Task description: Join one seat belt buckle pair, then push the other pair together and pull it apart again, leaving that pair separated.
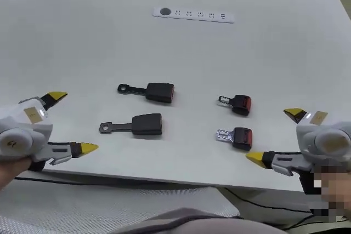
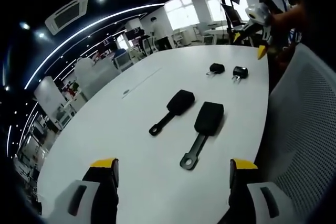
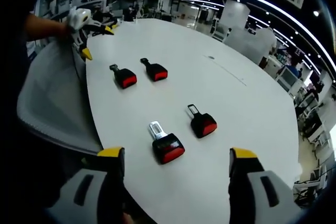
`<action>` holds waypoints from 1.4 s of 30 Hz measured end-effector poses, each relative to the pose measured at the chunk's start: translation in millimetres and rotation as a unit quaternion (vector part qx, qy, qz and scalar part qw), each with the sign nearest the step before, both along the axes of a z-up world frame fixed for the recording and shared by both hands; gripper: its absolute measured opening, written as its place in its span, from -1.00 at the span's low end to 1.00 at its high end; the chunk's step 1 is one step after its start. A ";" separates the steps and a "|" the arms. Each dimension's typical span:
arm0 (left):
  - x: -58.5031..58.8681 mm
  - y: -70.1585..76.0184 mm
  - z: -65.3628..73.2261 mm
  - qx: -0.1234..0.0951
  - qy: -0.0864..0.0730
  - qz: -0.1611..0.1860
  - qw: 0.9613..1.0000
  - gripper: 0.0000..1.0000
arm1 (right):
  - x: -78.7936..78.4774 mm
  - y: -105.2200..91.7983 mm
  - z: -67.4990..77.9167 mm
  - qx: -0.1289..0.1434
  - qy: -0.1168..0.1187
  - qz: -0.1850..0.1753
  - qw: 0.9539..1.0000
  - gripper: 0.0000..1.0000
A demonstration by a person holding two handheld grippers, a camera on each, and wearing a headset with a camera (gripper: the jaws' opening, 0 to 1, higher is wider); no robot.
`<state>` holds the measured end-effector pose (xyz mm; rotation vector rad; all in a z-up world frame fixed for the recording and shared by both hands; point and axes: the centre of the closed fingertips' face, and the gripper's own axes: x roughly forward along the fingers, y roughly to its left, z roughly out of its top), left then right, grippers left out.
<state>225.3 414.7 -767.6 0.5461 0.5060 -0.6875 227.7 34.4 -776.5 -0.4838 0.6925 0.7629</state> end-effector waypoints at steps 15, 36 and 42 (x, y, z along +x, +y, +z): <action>-11.8 -5.1 3.3 -0.037 0.062 -0.034 0.997 0.64 | -6.8 -3.1 6.1 0.023 -0.014 0.037 0.999 0.40; 2.8 -28.9 -13.2 0.012 0.086 -0.076 0.993 0.22 | -11.2 -1.4 -12.1 -0.016 0.015 0.085 0.996 0.17; 18.4 -51.9 -19.4 0.039 0.092 -0.102 0.990 0.17 | -11.8 4.8 -23.7 -0.034 0.029 0.118 0.992 0.03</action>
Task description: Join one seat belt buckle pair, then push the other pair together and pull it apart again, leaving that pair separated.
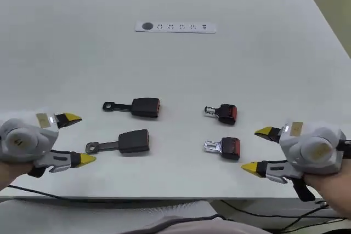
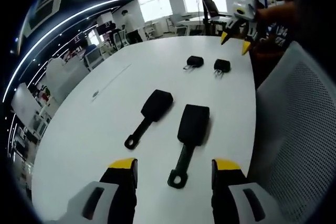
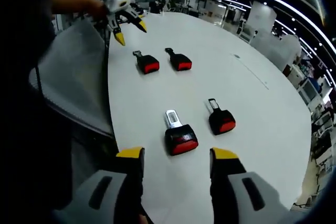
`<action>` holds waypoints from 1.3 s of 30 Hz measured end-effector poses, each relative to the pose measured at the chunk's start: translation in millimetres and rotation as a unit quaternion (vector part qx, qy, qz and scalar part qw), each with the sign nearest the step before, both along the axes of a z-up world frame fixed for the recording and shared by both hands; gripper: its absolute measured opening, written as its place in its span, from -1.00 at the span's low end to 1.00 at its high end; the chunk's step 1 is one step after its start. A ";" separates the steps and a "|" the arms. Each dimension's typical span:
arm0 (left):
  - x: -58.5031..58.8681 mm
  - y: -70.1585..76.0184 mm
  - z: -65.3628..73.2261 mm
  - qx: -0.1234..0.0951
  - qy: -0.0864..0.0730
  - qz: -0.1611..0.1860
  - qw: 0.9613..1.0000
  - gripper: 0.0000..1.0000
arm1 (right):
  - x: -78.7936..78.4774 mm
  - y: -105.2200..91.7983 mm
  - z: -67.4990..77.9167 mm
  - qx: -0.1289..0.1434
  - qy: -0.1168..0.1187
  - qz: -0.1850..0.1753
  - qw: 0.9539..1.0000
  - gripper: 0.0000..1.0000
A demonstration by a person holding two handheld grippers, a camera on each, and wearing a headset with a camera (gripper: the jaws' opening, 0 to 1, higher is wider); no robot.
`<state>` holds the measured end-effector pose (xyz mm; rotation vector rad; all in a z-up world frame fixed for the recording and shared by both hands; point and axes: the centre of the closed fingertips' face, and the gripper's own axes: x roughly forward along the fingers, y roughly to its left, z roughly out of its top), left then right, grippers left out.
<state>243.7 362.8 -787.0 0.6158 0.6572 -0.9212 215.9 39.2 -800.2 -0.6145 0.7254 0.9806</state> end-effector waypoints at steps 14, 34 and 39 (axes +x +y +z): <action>11.6 -62.8 -27.5 -0.002 0.036 -0.055 0.998 -0.11 | 9.7 24.1 -20.3 -0.029 0.013 0.061 0.998 -0.14; 9.8 -61.2 -62.6 0.076 0.066 -0.134 0.986 -0.21 | 26.8 18.8 -55.4 -0.070 0.042 0.077 0.994 -0.26; 10.8 -68.7 -68.2 0.090 0.059 -0.186 0.977 -0.33 | 27.5 27.6 -60.7 -0.012 0.058 0.085 0.995 -0.30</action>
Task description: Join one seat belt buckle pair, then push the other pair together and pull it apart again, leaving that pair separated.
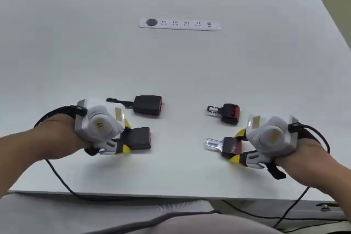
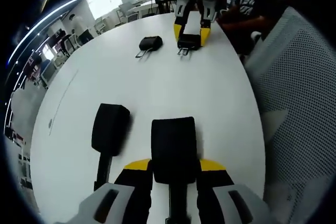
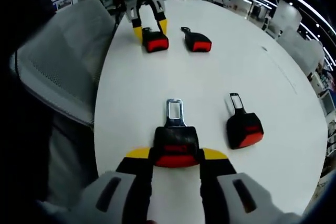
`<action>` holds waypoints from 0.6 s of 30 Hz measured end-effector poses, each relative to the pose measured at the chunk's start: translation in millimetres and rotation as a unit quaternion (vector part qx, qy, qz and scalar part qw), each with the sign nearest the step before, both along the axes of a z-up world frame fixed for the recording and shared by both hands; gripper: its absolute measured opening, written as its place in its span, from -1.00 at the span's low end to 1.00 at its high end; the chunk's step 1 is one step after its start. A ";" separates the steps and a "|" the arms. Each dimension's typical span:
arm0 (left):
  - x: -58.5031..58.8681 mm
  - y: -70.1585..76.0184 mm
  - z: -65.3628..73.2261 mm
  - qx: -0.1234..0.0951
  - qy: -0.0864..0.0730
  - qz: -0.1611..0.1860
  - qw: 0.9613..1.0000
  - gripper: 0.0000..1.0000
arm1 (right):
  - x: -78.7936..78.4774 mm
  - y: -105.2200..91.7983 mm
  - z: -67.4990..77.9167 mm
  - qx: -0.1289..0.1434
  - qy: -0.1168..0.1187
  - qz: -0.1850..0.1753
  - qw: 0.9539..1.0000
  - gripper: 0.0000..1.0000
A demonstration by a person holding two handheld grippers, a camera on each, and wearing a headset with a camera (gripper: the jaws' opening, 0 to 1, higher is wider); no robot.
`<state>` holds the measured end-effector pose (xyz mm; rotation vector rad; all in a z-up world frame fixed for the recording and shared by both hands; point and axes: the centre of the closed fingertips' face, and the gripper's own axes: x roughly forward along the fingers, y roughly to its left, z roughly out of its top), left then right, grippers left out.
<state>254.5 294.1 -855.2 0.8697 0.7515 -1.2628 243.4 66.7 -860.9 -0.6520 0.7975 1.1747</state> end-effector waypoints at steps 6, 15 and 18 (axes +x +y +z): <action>0.4 -1.4 -0.2 0.009 0.009 -0.018 1.000 -0.34 | -0.4 -0.3 -1.8 -0.017 0.018 0.033 0.999 -0.31; 0.6 -2.6 -1.8 0.008 0.014 -0.023 1.000 -0.35 | -0.1 2.7 -3.0 -0.040 0.024 0.073 0.996 -0.31; -0.3 -3.4 -2.0 0.011 0.014 -0.024 1.000 -0.35 | 2.7 6.8 -3.0 -0.025 0.023 0.052 0.998 -0.30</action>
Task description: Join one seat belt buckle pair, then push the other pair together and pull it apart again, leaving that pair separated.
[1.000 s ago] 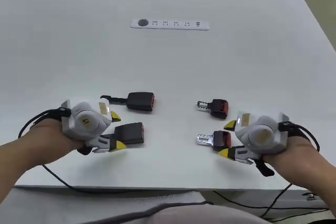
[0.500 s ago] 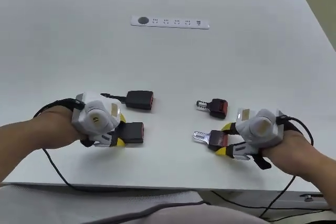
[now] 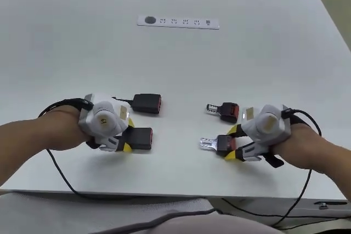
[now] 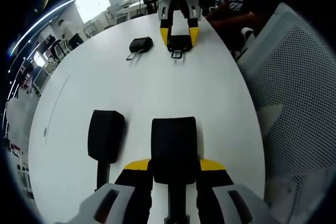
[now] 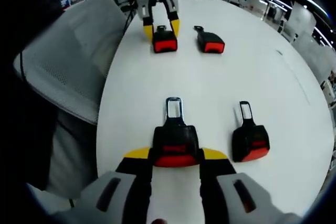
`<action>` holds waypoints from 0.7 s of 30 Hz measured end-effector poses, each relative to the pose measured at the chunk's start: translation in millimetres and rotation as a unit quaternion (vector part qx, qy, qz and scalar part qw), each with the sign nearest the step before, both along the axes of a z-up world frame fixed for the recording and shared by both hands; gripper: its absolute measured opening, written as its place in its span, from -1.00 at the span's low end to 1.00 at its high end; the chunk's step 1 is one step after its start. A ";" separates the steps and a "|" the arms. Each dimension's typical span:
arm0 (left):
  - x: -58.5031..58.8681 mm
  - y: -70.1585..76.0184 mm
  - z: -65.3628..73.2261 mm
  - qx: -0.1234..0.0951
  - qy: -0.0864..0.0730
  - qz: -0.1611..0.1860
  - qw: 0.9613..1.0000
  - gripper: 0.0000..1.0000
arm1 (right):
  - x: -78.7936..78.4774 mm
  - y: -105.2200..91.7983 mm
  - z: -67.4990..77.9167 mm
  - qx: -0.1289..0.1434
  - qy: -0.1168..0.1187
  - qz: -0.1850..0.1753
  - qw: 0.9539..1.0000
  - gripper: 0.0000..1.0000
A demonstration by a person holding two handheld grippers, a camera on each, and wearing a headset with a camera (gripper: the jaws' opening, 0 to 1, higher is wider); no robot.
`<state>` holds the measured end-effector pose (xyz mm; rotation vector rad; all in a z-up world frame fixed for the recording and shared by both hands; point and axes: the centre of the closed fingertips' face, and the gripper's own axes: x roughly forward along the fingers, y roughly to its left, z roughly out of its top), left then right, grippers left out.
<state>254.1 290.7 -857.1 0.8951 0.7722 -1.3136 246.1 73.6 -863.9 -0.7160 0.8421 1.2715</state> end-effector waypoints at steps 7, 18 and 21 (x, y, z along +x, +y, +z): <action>-0.3 -0.1 -0.5 0.001 0.001 0.000 1.000 -0.35 | -3.4 29.5 0.6 0.016 -0.008 -0.008 1.000 -0.30; -0.3 0.3 -1.4 0.012 0.003 -0.003 1.000 -0.35 | -1.5 93.2 0.6 0.028 -0.009 0.012 1.000 -0.31; -0.7 0.3 -1.5 0.016 0.003 -0.004 1.000 -0.36 | -0.3 105.8 0.3 0.029 -0.010 0.014 0.999 -0.31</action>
